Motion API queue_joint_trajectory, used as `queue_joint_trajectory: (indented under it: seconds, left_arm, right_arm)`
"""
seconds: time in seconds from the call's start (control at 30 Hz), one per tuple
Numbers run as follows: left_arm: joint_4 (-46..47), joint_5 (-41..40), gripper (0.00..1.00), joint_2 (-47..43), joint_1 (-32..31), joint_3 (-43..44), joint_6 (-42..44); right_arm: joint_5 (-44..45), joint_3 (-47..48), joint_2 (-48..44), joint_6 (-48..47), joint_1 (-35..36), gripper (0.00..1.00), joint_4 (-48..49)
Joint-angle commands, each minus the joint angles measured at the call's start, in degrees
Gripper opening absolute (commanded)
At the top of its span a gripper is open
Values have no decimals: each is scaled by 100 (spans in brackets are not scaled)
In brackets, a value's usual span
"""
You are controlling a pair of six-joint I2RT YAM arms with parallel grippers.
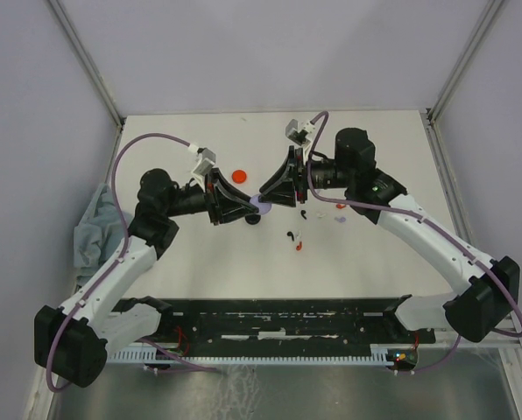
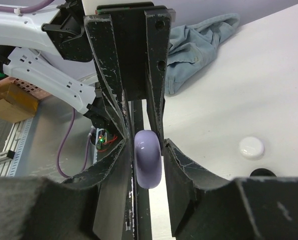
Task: Insert the wireless bluetooth earbuds into the charging case
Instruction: Pick up the charging case at the center of the board.
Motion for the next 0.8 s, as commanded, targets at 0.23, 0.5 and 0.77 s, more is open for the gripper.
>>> queue_joint_trajectory:
  seconds: [0.23,0.5,0.77]
  left_arm:
    - [-21,114,7,-106,-53,373,300]
    - [122,-94,42,-153,-92,157,120]
    - [652,-220,54,-177,-157,-107,-267]
  right_arm:
    - [-359,280,184,-149,89,34,-120]
    - [-349,280,118,43,93,16,182]
    - [-157,162,100,262,202,16,565]
